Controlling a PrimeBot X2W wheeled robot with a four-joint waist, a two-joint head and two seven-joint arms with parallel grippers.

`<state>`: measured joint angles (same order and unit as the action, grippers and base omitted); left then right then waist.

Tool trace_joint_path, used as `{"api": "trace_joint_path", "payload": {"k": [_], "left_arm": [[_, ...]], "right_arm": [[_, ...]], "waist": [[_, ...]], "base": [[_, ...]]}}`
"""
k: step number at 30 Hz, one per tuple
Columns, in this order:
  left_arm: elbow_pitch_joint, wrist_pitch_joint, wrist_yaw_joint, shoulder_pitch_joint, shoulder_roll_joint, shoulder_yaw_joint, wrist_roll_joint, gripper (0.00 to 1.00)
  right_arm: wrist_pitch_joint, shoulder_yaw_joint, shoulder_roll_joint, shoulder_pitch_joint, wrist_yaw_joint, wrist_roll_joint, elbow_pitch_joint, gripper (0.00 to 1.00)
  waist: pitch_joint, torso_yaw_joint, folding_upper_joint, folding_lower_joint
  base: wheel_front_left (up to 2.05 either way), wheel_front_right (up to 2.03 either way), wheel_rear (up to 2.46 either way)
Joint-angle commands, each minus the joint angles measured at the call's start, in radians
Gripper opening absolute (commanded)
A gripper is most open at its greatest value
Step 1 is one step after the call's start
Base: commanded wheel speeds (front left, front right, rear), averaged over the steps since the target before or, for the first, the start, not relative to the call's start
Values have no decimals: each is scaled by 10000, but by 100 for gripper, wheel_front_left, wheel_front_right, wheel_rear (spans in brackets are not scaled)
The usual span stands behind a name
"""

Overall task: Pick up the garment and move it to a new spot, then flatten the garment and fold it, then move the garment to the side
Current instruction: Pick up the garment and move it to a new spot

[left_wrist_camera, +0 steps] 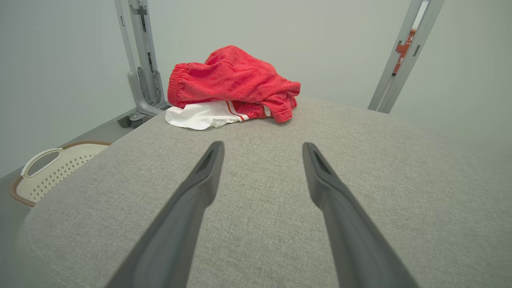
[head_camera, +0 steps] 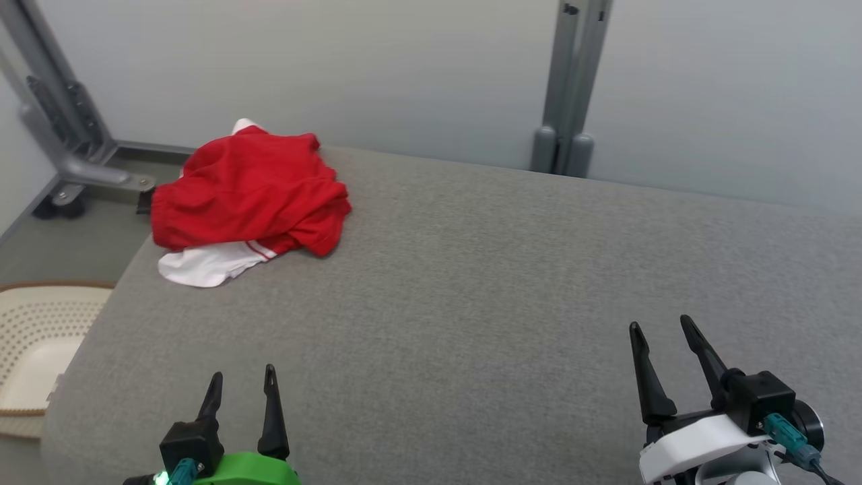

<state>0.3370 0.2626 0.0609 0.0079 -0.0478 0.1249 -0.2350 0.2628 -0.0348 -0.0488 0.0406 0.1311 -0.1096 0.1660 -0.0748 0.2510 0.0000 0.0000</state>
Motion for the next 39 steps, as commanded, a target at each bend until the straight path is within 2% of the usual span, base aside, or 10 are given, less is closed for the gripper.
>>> {"api": "trace_joint_path", "payload": {"k": [1,7,23,26,32,35,39], "left_arm": [[10,35,-73,-75,-54,-94,100,100],[-151,35,-88,48,-49,-481,163,100],[-531,24,191,295,-45,-612,-272,100],[-286,24,-53,40,-63,-560,-349,100],[132,24,-537,-1848,-1017,-830,27,100],[405,-142,-783,-3601,-1892,-934,299,100],[860,-694,-1173,-5722,-2610,-816,431,100]], "right_arm": [[30,-3,-30,-73,-6,-44,-28,100],[32,-210,-33,-310,-6,-70,18,100],[32,-264,-34,-559,-8,203,129,100],[32,-149,-31,-441,-8,215,48,100],[32,91,-33,-379,-8,488,-166,100],[32,25,-37,-707,-8,848,-328,100],[32,1,-42,-1141,-10,1230,-487,100]], "waist": [[52,1472,0,0],[239,2203,0,0],[552,2456,0,0],[592,2496,0,0],[959,2295,0,0],[1546,1831,0,0],[2330,1149,0,0]], "base": [[0,0,0],[0,0,0],[0,0,0],[0,0,0],[0,0,0],[0,0,0],[0,0,0]]}}
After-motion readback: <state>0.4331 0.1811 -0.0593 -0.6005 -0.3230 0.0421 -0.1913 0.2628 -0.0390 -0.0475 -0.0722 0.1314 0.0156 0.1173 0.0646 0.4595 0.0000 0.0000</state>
